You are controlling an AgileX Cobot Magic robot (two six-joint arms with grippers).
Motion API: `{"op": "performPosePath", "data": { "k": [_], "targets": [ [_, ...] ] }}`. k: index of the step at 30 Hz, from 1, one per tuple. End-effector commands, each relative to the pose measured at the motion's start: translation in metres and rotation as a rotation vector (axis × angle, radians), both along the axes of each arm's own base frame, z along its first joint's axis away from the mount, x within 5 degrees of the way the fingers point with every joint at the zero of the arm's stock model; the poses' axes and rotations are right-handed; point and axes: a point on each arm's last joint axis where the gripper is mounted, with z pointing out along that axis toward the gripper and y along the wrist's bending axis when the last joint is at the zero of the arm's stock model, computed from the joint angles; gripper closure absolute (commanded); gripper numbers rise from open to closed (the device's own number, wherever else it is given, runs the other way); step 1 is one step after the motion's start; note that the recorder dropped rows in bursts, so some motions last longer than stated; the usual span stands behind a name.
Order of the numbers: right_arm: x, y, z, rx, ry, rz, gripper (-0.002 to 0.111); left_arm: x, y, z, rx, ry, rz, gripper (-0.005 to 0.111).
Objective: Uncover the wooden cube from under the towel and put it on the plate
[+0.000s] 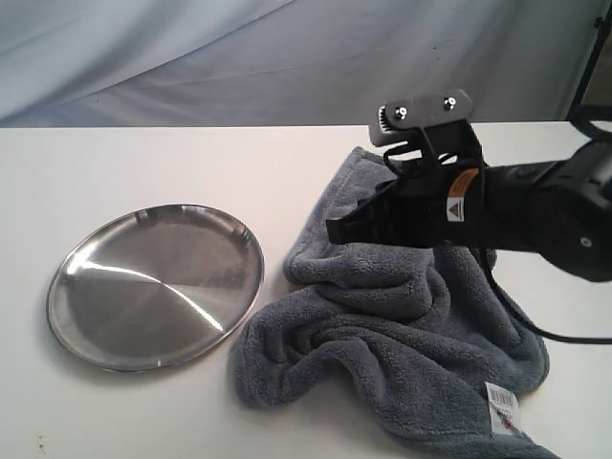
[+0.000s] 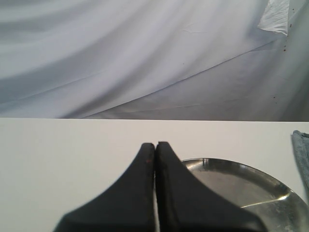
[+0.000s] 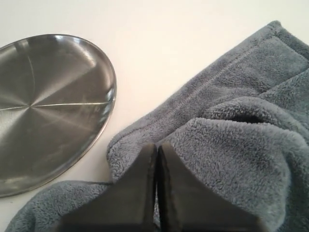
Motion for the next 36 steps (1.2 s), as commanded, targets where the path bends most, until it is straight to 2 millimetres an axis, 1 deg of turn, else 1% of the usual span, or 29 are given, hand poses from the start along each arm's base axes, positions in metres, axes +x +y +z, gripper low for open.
{"op": "performPosePath", "data": {
  "k": [1,5,7,11,13,16,21,24,26,32,36],
  "targets": [
    [0.010,-0.001,0.019,-0.085,0.036,-0.004,0.108,0.000,0.000,-0.001,-0.003,0.002,0.002,0.105],
    [0.019,0.003,0.036,-0.127,0.063,-0.004,0.108,0.000,0.000,-0.001,-0.003,0.002,0.002,0.105],
    [0.028,0.003,0.038,-0.132,0.097,-0.010,0.108,0.000,0.000,-0.001,0.000,0.002,0.002,0.105],
    [0.043,0.009,0.023,-0.200,0.199,0.034,0.108,0.000,0.000,-0.001,0.000,0.002,0.002,0.105],
    [0.045,0.012,0.016,-0.231,0.227,0.075,0.104,0.000,0.000,-0.001,0.000,0.002,0.002,0.105],
    [0.047,0.014,0.011,-0.242,0.233,0.092,0.092,0.000,0.000,-0.001,0.000,0.002,0.002,0.105],
    [0.050,0.009,0.009,-0.243,0.236,0.079,0.061,0.000,0.000,-0.001,-0.002,0.002,0.002,0.105],
    [0.052,0.008,0.008,-0.241,0.234,0.073,0.048,0.000,0.000,-0.001,-0.002,0.002,0.002,0.105],
    [0.053,0.008,0.004,-0.248,0.241,0.077,0.046,0.000,0.000,-0.001,-0.002,0.002,0.002,0.105],
    [0.059,0.010,-0.018,-0.311,0.266,0.109,0.046,0.000,0.000,-0.001,-0.002,0.002,0.002,0.105],
    [0.060,0.011,-0.025,-0.320,0.284,0.111,0.046,0.000,0.000,-0.001,0.001,0.002,0.002,0.105]
  ]
}}
